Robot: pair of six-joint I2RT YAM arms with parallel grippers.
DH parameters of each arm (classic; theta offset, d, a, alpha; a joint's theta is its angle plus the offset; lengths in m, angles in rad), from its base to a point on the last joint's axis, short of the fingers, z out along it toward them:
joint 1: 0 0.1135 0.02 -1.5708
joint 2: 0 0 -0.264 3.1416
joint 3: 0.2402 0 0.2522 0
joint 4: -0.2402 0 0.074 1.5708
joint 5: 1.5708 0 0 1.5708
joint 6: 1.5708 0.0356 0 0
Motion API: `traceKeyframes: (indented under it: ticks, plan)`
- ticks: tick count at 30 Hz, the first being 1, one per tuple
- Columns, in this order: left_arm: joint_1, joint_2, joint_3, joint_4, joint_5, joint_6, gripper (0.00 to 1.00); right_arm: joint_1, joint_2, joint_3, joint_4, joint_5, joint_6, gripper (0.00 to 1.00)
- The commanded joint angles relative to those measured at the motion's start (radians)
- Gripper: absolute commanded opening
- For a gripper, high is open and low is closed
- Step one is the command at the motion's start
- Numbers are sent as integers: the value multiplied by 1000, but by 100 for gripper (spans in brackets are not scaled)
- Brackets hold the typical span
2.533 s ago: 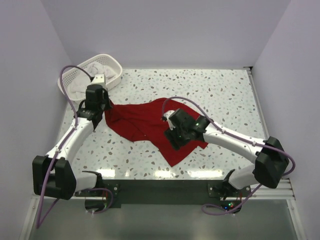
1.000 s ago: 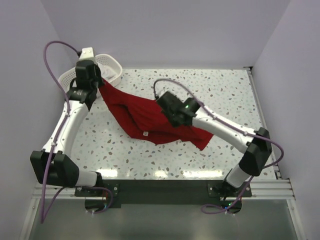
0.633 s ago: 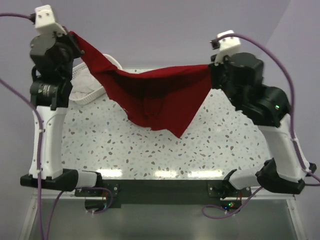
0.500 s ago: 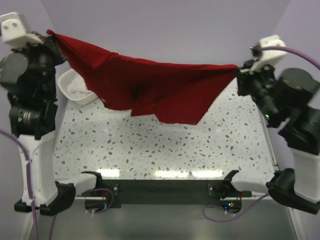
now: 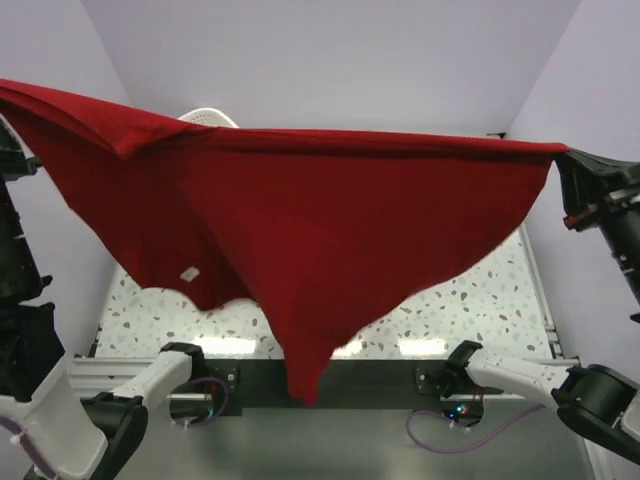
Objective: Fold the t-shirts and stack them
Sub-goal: Flatten the tshirt out
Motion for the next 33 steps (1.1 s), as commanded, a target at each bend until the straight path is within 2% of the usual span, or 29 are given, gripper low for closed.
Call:
traceKeyframes:
  ticks: [1, 6, 9, 10, 12, 14, 17, 20, 24, 33]
  plan:
    - [5, 109, 3, 47, -26, 98, 0, -1, 65, -41, 36, 122, -66, 0]
    - [5, 213, -136, 86, 114, 92, 0, -3, 128, -295, 176, 272, -133, 0]
    - [3, 300, -308, 127, 216, 77, 0, -21, 171, -505, 325, 306, -185, 0]
    - [5, 317, -410, 165, 234, 49, 0, -38, 186, -551, 354, 291, -190, 0]
    - [5, 371, -518, 221, 280, 31, 0, -134, 231, -692, 428, 217, -159, 0]
    - [3, 417, -653, 300, 300, 20, 0, -249, 261, -827, 518, 81, -91, 0]
    - [3, 538, -747, 373, 334, -3, 0, -357, 341, -970, 655, -28, -41, 0]
    - [5, 665, -773, 413, 351, -29, 0, -415, 450, -1024, 752, -90, -55, 0]
    - [3, 806, -775, 489, 363, -45, 0, -474, 600, -1013, 815, -134, -87, 0]
    - [5, 988, -663, 548, 446, -43, 0, -587, 835, -906, 852, -208, -121, 0]
